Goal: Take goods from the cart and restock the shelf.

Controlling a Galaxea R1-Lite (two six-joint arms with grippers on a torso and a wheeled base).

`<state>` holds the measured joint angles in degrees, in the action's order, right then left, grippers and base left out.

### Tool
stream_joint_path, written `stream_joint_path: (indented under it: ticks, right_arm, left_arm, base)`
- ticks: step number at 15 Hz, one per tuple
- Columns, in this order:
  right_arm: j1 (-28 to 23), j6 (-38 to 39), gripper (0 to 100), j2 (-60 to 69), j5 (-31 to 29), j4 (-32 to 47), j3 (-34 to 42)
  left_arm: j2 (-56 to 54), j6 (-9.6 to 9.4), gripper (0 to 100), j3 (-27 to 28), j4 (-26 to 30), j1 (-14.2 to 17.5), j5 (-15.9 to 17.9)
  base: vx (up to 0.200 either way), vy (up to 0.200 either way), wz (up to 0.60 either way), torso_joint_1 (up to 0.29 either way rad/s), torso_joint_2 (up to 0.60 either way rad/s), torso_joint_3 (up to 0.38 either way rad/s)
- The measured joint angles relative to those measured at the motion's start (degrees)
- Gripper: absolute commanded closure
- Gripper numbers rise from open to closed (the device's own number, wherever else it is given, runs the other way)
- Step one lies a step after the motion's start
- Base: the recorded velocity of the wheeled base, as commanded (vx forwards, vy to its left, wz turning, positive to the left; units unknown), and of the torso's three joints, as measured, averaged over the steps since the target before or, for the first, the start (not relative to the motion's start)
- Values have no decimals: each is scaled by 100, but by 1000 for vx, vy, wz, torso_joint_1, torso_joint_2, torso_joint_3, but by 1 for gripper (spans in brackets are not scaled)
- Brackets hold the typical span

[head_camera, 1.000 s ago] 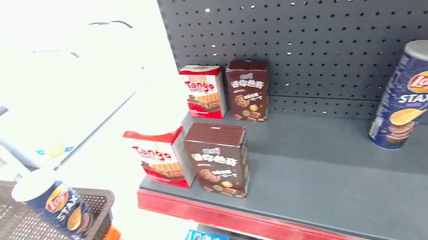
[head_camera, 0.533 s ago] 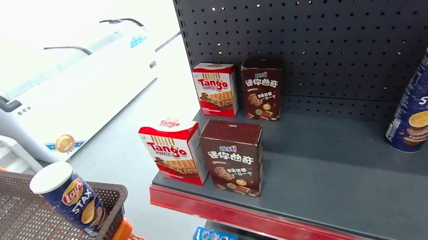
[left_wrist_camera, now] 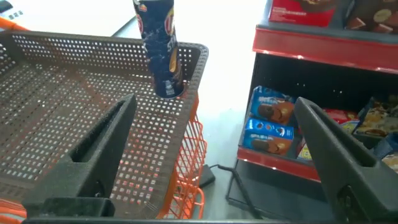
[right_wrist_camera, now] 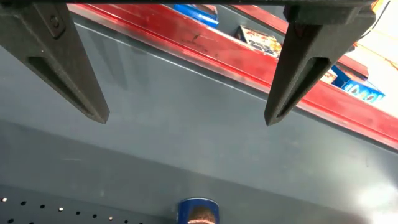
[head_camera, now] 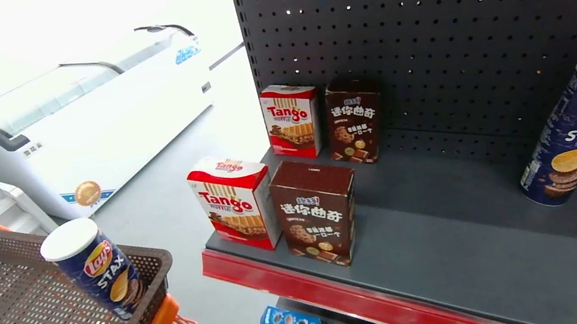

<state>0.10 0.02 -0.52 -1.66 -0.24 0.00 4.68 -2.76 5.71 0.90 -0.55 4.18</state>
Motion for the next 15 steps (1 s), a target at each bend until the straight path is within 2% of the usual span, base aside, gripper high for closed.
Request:
stream_joint_path:
  ticks: [4,5,8,10,12,13,15]
  right_arm:
    - [-2,-2,0,0,0,0,0]
    - [-2,-2,0,0,0,0,0]
    - [-2,-2,0,0,0,2,0]
    - [-5,-2,0,0,0,0,0]
    - [0,-2,0,0,0,0,0]
    - [0,-2,0,0,-1,0,0]
    - [-2,-2,0,0,0,0,0]
  left_arm:
    - [1673,158,0,962,-26,-145,-372]
    - [2116,189,0,1135,-155,-74,-402]
    - [3677,218,0,1551,-625,528,-411]
    - [4625,200,0,1697,-1198,751,-421]
    - [5389,187,0,1709,-1864,805,-434]
    - [5799,185,0,1668,-2288,818,-445]
    - [6585,183,0,1537,-3530,827,-519]
  base:
    - [0,0,0,0,0,0]
    - [0,0,0,0,0,0]
    - [0,0,0,0,0,0]
    - [0,0,0,0,0,0]
    - [0,0,0,0,0,0]
    - [0,0,0,0,0,0]
    - [0,0,0,0,0,0]
